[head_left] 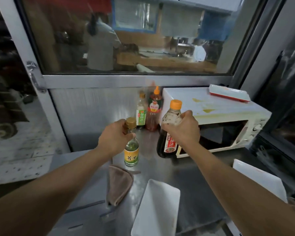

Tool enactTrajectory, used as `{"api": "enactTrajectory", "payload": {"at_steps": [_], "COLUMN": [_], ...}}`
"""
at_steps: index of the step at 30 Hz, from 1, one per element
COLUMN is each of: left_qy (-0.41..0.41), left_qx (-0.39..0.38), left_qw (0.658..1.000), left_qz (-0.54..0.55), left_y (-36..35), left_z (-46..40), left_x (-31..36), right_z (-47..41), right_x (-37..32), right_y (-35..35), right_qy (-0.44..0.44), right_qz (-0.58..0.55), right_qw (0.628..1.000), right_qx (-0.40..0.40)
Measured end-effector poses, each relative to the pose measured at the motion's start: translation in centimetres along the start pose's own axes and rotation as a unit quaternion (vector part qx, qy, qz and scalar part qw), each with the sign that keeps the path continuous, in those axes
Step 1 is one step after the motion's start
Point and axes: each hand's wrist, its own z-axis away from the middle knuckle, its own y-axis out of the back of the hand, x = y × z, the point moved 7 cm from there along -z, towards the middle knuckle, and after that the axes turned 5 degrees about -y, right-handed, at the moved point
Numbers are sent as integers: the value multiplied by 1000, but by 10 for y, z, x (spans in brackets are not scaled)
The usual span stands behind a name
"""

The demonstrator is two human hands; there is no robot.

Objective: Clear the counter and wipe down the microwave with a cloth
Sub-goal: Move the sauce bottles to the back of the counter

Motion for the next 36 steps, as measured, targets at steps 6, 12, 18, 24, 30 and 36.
{"api": "enactTrajectory", "payload": {"at_steps": [6,12,18,24,30,36], "left_qy": [45,72,72,36,3,11], "left_qx": [34,50,49,-3,-50,-74], "left_qw": [998,996,996,999,998,995], "left_qz": [-6,2,5,7,41,73], "left_y": [16,17,22,24,13,-15], "left_z": [-16,-40,-75,-133,-191,-230], "left_x": [-29,-60,-99,-145,-179,-218], "right_z": [-18,-32,-47,-64,-86,-118], "right_x": [-27,-39,-52,-64,-65,-56], "right_y": [-49,-94,-137,-185,-237,-291], "right_qy": [37,53,47,10,-42,-55], "right_qz": [-14,-17,-26,-10,-9,-13], "right_qw": [999,997,997,999,999,998], "right_qx": [-33,-58,-61,-35,6,28]}}
